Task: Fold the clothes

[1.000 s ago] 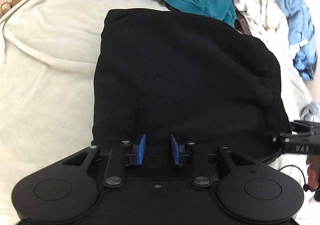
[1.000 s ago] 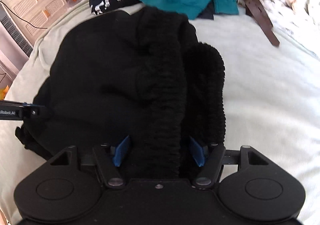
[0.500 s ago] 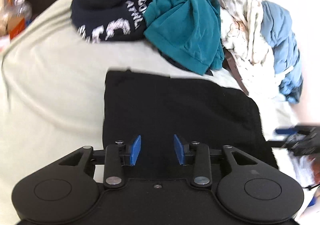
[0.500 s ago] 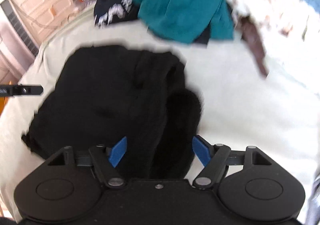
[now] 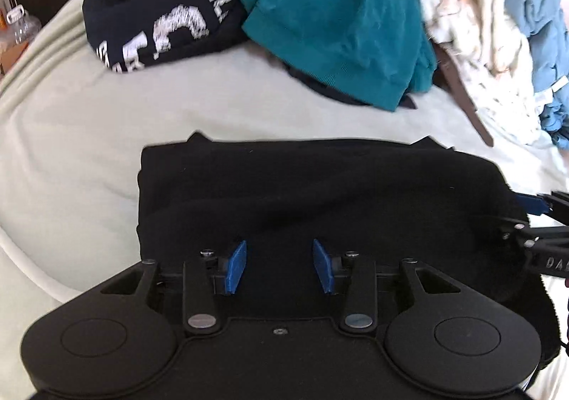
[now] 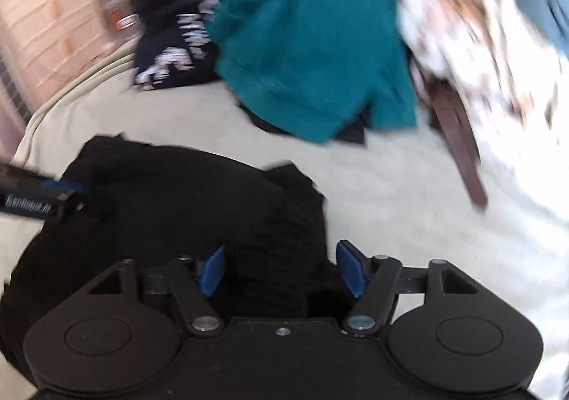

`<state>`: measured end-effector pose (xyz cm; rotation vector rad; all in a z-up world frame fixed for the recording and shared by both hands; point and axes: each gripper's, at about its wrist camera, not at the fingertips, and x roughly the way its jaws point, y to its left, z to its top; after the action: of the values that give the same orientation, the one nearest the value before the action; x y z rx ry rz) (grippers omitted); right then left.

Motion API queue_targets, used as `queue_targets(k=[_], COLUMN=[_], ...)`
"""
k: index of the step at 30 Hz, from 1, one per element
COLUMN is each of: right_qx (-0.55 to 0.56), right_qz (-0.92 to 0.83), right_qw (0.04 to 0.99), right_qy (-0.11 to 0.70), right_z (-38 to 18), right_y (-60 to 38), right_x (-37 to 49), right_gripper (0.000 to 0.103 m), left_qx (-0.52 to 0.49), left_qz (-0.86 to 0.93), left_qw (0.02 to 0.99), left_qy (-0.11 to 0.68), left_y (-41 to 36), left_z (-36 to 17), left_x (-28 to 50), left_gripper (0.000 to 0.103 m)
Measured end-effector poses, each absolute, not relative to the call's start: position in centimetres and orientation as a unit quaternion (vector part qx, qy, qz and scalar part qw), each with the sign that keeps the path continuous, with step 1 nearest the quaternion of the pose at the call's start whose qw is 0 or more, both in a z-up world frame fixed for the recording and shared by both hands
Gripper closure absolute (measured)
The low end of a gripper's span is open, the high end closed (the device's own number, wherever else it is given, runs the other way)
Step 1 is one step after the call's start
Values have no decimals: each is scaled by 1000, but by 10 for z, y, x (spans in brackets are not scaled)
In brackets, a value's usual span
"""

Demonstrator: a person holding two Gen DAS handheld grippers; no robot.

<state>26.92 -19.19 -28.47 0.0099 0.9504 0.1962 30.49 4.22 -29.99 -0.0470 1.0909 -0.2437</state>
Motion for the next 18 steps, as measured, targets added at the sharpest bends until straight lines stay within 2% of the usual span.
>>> queue_targets(k=[6, 10, 11, 12, 13, 15, 18], right_qx=[41, -19, -32, -48, -55, -76, -84], right_qz=[86, 116, 117, 118, 122, 116, 91], right_qw=[876, 898, 901, 905, 905, 904, 900], right_qy=[473, 423, 416, 406, 405, 405, 418], right_z=[-296, -261, -257, -253, -254, -261, -275], right_y=[-210, -189, -184, -178, -174, -167, -167], right_x=[277, 267, 265, 262, 263, 266, 276], right_gripper=[30, 29, 29, 28, 23, 19, 20], left_qx=[-32, -53, -55, -56, -55, -59, -61], left_qz=[-112, -110, -108, -106, -102, -95, -89], left_qw=[845, 858, 862, 865, 868, 865, 860], left_qy=[521, 498, 492, 487, 483, 489, 498], left_y=[44, 47, 48, 50, 52, 56, 61], left_z=[-298, -275, -272, -270, -271, -281, -293], left_x=[308, 302, 302, 302, 305, 313, 324], left_gripper=[56, 51, 47, 42, 40, 41, 41])
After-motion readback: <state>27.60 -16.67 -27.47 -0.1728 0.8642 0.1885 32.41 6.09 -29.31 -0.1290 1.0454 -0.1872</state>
